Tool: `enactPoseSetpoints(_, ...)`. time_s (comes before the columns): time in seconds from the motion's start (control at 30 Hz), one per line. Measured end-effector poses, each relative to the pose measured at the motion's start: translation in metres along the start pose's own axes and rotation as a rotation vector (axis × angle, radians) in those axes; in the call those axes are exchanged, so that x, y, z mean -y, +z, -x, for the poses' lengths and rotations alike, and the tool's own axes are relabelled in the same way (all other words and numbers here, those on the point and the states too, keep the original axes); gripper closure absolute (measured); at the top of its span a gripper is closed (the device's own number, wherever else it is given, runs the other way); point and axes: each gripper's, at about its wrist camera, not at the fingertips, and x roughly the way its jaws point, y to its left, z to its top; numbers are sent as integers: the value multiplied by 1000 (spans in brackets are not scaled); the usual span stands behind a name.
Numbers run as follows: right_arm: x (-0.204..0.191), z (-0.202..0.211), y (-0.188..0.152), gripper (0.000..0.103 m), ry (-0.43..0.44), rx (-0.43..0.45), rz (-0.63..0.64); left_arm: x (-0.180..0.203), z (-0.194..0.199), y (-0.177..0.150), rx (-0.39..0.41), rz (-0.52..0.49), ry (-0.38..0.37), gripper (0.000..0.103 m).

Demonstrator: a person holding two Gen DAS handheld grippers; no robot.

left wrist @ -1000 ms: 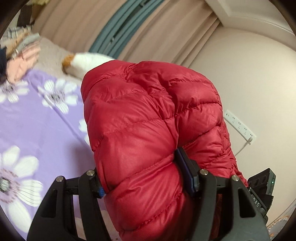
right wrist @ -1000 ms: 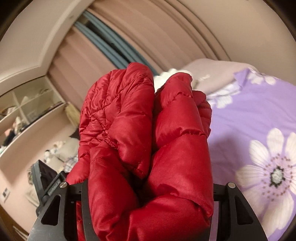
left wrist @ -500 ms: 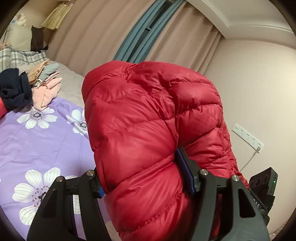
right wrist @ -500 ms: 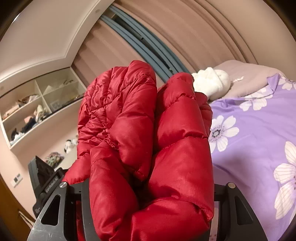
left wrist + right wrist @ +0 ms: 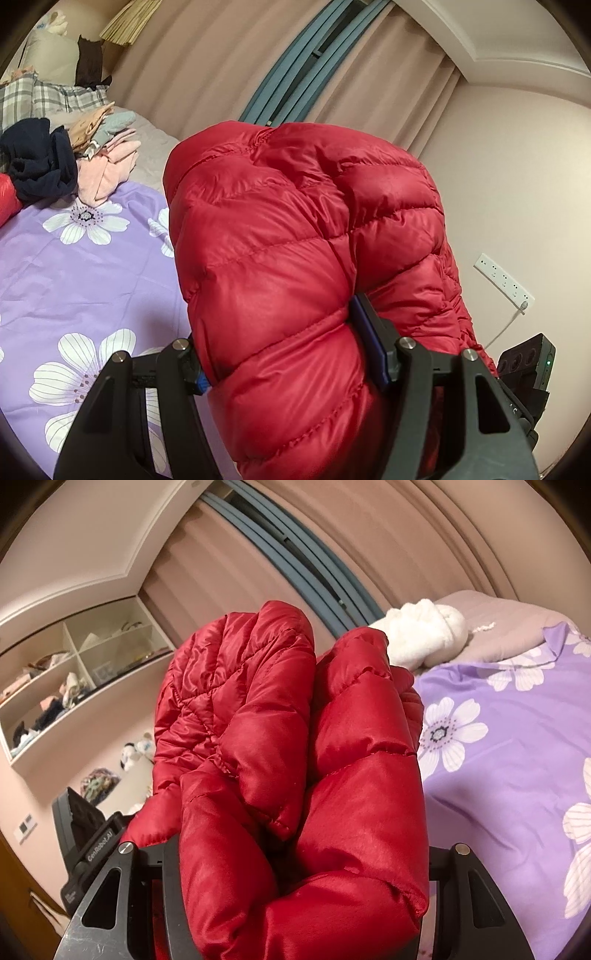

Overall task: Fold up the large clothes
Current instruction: 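Lift the folded jacket bundle off the bedcover with both tools and hold it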

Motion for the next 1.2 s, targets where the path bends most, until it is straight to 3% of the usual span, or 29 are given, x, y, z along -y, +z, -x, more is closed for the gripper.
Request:
enactPoseSetpoints(0.47, 3, 5, 1, 45, -61, -8, -9, 6, -20, -8, -37, 18, -6, 40)
enactPoseSetpoints(1.2, -10, 44, -6, 44, -84, 71, -14, 55, 5, -11, -36, -50, -34, 40)
